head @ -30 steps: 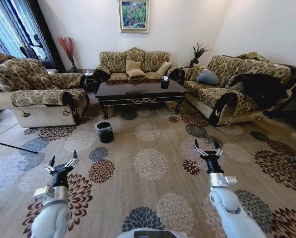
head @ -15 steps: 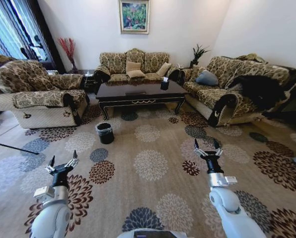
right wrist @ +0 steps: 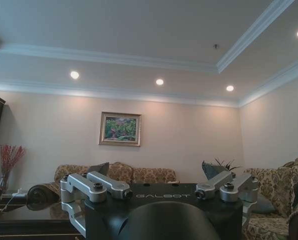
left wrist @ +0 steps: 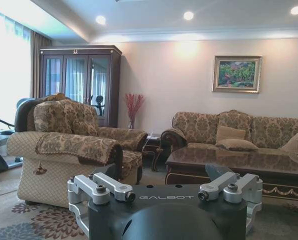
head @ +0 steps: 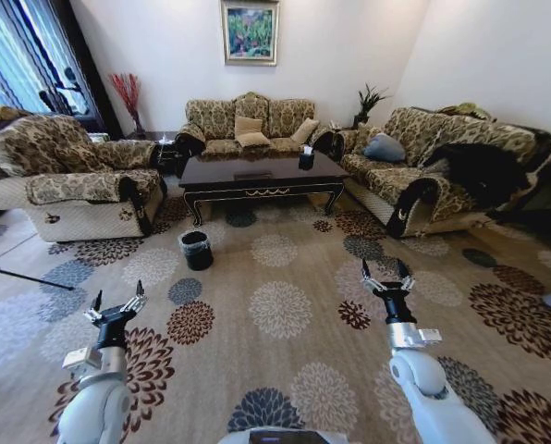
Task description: Move to the front of the table and pick up the trash from the floor, then place it into the trash bin.
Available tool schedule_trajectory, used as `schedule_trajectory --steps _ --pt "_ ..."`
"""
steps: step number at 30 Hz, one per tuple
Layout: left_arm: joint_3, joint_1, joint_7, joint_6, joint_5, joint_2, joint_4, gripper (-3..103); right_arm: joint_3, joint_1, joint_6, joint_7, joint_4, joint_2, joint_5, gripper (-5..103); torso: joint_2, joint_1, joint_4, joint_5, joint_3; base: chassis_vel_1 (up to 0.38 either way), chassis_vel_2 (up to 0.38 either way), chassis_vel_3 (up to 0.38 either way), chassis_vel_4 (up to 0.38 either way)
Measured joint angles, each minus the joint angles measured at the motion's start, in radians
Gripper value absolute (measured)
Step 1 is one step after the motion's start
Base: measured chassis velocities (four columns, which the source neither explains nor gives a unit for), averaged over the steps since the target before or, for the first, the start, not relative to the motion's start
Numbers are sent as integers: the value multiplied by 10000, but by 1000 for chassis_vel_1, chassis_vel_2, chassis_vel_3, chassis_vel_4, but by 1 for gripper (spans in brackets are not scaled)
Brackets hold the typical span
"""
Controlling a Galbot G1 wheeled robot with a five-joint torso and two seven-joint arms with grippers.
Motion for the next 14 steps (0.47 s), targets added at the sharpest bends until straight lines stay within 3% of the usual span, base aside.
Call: schedule_trajectory --steps 14 --pt "0 0 0 0 0 0 0 100 0 0 0 0 0 0 0 100 693 310 0 0 381 0 0 0 0"
